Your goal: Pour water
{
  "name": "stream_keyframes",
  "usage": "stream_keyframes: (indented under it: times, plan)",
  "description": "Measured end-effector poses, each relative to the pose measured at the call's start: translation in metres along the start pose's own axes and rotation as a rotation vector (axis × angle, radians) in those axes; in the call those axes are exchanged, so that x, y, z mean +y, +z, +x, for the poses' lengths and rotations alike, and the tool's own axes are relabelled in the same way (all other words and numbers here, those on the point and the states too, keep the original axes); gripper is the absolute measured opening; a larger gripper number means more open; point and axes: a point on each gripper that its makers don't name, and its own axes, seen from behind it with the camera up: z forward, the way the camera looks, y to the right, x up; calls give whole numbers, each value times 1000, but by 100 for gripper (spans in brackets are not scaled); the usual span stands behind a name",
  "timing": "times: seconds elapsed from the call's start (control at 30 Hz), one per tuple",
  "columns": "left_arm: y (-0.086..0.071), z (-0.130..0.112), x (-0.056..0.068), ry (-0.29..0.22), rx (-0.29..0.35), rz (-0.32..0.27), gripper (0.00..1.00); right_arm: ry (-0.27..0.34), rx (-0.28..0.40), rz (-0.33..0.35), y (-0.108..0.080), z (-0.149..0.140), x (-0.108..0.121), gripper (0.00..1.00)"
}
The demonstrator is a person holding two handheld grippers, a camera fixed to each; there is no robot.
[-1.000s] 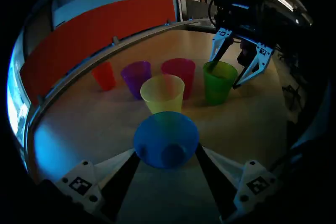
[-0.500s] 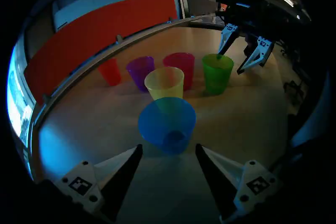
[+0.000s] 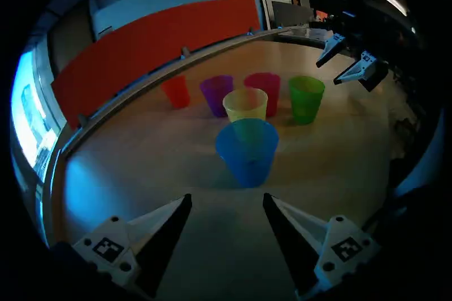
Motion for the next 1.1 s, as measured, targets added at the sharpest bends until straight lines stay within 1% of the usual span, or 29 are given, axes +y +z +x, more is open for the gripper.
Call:
stream_keyframes:
  times: [0.07, 0.17, 0.27, 0.37, 0.47, 0.57, 0.67, 0.8, 0.93, 1.1]
  plan:
    - [-5, -1, -7, -17, 15, 31, 94, 22, 12, -47, -6, 0, 8, 98]
    - [-13, -1, -21, -43, 44, 87, 93, 64, 54, -111, -14, 7, 21, 98]
    - [-20, 2, -36, -75, 76, 150, 93, 115, 112, -174, -22, 18, 33, 98]
    - [-26, 8, -54, -120, 123, 215, 93, 158, 177, -237, -28, 29, 45, 98]
    - [-34, 15, -74, -164, 182, 284, 93, 179, 226, -289, -30, 35, 55, 98]
    - [-43, 23, -96, -205, 237, 359, 93, 176, 274, -354, -34, 44, 65, 98]
    - [-51, 33, -111, -242, 300, 409, 93, 174, 342, -414, -38, 59, 74, 98]
    - [-61, 50, -124, -282, 387, 448, 93, 191, 419, -479, -40, 74, 90, 98]
    - [-69, 65, -136, -340, 479, 485, 94, 227, 486, -552, -48, 89, 113, 98]
    - [-79, 86, -147, -421, 584, 495, 93, 275, 573, -635, -64, 109, 139, 98]
